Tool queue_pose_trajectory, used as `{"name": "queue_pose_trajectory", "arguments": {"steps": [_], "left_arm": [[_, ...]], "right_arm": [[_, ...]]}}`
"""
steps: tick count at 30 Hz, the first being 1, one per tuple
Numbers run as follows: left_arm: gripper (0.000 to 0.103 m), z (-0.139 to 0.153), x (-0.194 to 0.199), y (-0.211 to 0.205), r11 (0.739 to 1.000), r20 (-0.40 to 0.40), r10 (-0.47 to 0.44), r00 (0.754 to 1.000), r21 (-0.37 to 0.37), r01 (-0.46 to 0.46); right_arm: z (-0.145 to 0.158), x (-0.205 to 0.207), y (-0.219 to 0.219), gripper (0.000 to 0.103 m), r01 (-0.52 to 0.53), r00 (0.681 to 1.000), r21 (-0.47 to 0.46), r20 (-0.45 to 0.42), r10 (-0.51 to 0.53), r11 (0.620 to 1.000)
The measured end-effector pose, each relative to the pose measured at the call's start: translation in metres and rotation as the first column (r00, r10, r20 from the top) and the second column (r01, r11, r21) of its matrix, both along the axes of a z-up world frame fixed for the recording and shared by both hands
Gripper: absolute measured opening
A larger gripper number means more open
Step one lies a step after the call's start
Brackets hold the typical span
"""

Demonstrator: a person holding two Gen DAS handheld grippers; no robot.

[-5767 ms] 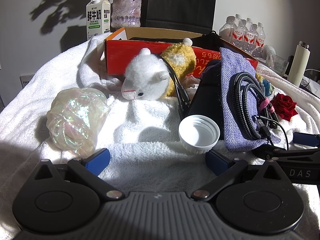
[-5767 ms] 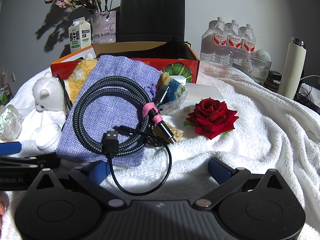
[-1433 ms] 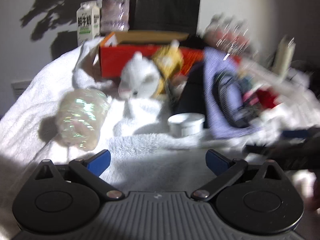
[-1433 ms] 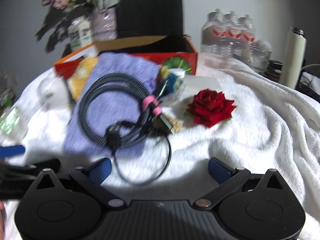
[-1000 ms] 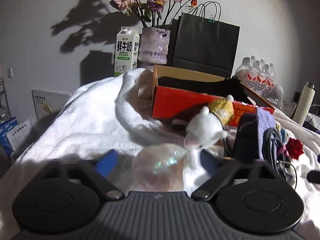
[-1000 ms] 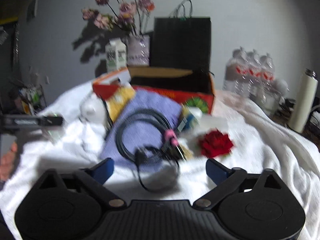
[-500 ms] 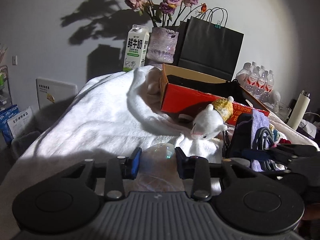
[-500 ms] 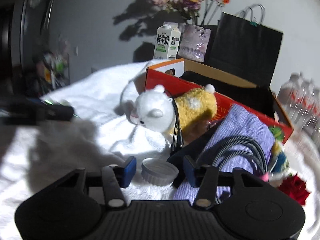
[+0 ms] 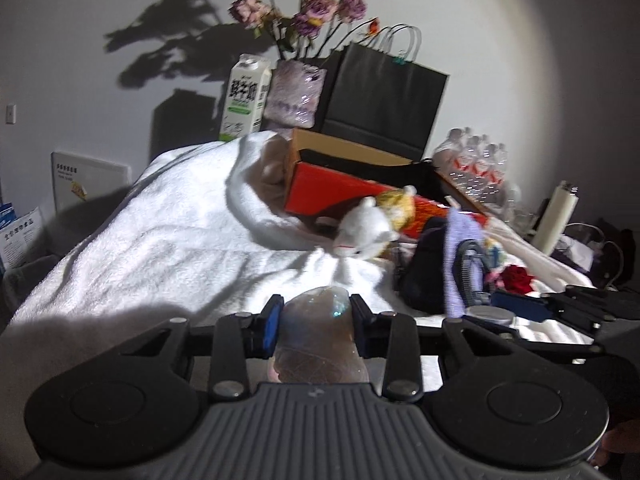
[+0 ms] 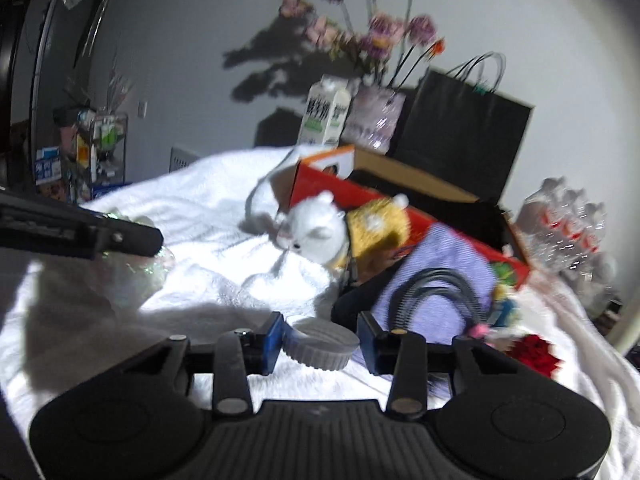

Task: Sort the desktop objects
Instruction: 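Grasp the iridescent plastic bag with the left tool while the right tool grasps the white bottle cap, then carry the bag and cap over the red box and release both inside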

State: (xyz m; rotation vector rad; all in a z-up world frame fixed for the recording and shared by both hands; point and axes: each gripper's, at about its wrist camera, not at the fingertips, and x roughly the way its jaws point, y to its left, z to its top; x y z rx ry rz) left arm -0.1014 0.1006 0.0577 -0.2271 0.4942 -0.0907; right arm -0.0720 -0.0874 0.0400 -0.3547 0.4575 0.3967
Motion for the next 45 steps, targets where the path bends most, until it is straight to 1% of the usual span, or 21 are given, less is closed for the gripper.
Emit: {"name": "queue_pose_trajectory", "arguments": {"steps": [3, 5, 7, 11, 14, 18, 20, 22, 24, 26, 27, 28, 29, 30, 31, 34, 37, 39, 41, 43, 45], "left_arm": [[0.036, 0.011, -0.014, -0.006, 1.0, 0.027, -0.025, 0.999, -0.002, 0.025], [0.036, 0.02, -0.019, -0.008, 0.999, 0.048, -0.034, 0.998, -0.006, 0.034], [0.036, 0.031, -0.02, -0.005, 0.999, 0.054, -0.041, 0.998, -0.03, 0.042], [0.036, 0.063, -0.002, 0.011, 0.995, 0.033, -0.069, 0.997, -0.072, 0.072], [0.036, 0.092, 0.024, 0.023, 0.993, 0.021, -0.088, 0.996, -0.074, 0.089], [0.036, 0.132, 0.077, 0.028, 0.993, 0.036, -0.105, 0.994, -0.051, 0.107], [0.036, 0.146, 0.115, 0.022, 0.993, 0.042, -0.113, 0.993, -0.008, 0.114], [0.037, 0.153, 0.156, 0.013, 0.993, 0.037, -0.109, 0.993, 0.037, 0.108], [0.037, 0.152, 0.204, 0.004, 0.994, 0.007, -0.104, 0.995, 0.037, 0.104], [0.037, 0.147, 0.254, -0.008, 0.991, -0.022, -0.115, 0.993, 0.06, 0.116], [0.037, 0.142, 0.279, -0.013, 0.989, -0.033, -0.123, 0.992, 0.083, 0.126], [0.036, 0.135, 0.303, -0.018, 0.989, -0.048, -0.112, 0.993, 0.091, 0.116], [0.036, 0.127, 0.327, -0.02, 0.991, -0.077, -0.097, 0.992, 0.08, 0.103], [0.036, 0.117, 0.35, -0.023, 0.991, -0.106, -0.103, 0.989, 0.081, 0.111], [0.036, 0.108, 0.37, -0.025, 0.992, -0.124, -0.083, 0.989, 0.08, 0.094], [0.035, 0.079, 0.419, -0.027, 0.993, -0.167, -0.056, 0.984, 0.089, 0.071], [0.035, 0.056, 0.451, -0.029, 0.992, -0.197, -0.059, 0.979, 0.1, 0.08], [0.035, 0.04, 0.466, -0.036, 0.987, -0.239, -0.057, 0.969, 0.134, 0.091], [0.036, 0.026, 0.476, -0.046, 0.98, -0.279, -0.056, 0.959, 0.166, 0.105], [0.037, 0.012, 0.48, -0.053, 0.973, -0.303, -0.078, 0.95, 0.184, 0.138], [0.037, 0.001, 0.483, -0.056, 0.97, -0.311, -0.068, 0.948, 0.203, 0.136]], "right_arm": [[0.015, -0.024, -0.02, 0.039, 0.031, 0.999, 0.013, 0.029, -0.031, 0.999], [0.025, -0.035, -0.036, 0.039, 0.054, 0.998, 0.034, 0.033, -0.056, 0.998], [0.035, -0.041, -0.052, 0.039, 0.074, 0.997, 0.067, 0.028, -0.076, 0.995], [0.064, -0.037, -0.089, 0.039, 0.094, 0.995, 0.158, 0.023, -0.099, 0.983], [0.094, -0.026, -0.11, 0.039, 0.081, 0.993, 0.185, 0.064, -0.094, 0.979], [0.135, 0.007, -0.13, 0.039, 0.062, 0.987, 0.17, 0.139, -0.086, 0.983], [0.156, 0.037, -0.135, 0.039, 0.042, 0.984, 0.153, 0.166, -0.068, 0.987], [0.172, 0.081, -0.137, 0.039, 0.035, 0.987, 0.154, 0.152, -0.059, 0.987], [0.18, 0.136, -0.137, 0.039, 0.034, 0.994, 0.183, 0.095, -0.052, 0.983], [0.175, 0.195, -0.128, 0.039, 0.046, 0.997, 0.173, 0.049, -0.055, 0.984], [0.168, 0.226, -0.122, 0.039, 0.065, 0.997, 0.149, 0.033, -0.07, 0.987], [0.16, 0.257, -0.116, 0.039, 0.088, 0.996, 0.131, 0.006, -0.09, 0.987], [0.148, 0.287, -0.111, 0.039, 0.109, 0.994, 0.123, -0.031, -0.106, 0.986], [0.137, 0.315, -0.106, 0.039, 0.125, 0.991, 0.112, -0.067, -0.118, 0.986], [0.124, 0.341, -0.101, 0.039, 0.147, 0.985, 0.105, -0.105, -0.136, 0.984], [0.086, 0.401, -0.088, 0.039, 0.2, 0.967, 0.064, -0.171, -0.187, 0.978], [0.051, 0.439, -0.079, 0.039, 0.229, 0.948, 0.026, -0.233, -0.217, 0.973], [0.033, 0.454, -0.076, 0.039, 0.254, 0.935, -0.014, -0.251, -0.249, 0.967], [0.017, 0.466, -0.073, 0.039, 0.277, 0.911, -0.033, -0.308, -0.274, 0.96], [0.003, 0.476, -0.076, 0.039, 0.292, 0.891, -0.027, -0.356, -0.283, 0.956], [-0.006, 0.476, -0.071, 0.039, 0.292, 0.894, -0.068, -0.334, -0.298, 0.954]]}}
